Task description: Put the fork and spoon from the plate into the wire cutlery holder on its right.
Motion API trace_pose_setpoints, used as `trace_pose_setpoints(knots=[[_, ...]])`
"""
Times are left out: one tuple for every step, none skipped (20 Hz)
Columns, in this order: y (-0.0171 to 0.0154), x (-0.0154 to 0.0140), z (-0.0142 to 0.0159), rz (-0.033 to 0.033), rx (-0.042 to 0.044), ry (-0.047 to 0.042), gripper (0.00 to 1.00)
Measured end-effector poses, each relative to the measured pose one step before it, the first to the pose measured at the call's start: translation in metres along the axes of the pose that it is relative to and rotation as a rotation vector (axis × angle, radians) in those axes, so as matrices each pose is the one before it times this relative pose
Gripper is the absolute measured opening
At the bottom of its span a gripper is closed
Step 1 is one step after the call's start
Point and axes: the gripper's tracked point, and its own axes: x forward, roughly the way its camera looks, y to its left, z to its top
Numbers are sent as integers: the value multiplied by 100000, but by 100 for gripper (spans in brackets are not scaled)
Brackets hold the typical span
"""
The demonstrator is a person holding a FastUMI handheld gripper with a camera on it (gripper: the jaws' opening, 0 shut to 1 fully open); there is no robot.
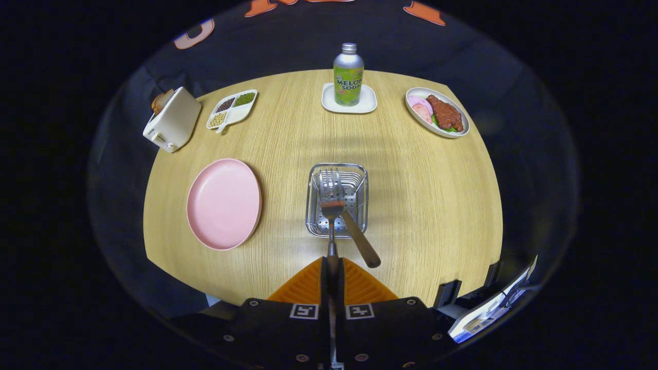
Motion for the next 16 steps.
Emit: trace_pose_setpoints(knots=[[151,219,-153,742,723,2928,5],[-96,207,79,130,-220,1236,5],[-211,66,73,-289,-75,1006,5],[-148,23,15,-178,166,1354,5],[-102,-15,32,-164,88,1386,5],[-225,48,98,-373,-381,1442,6],[-79,50,105,2,-420,1583,6],[87,266,416,932,52,1550,6],[33,39,142,746,742,1464,7],[15,97,171,587,1285,1327,7],[-65,240,177,708,1477,1242,7],[-11,48,177,586,1336,511,7],[82,148,375,302,894,-513,8],[-31,-2,337,125,636,-928,8],[-3,-36,312,128,369,-701,8],[155,-128,299,862,775,-1387,8]])
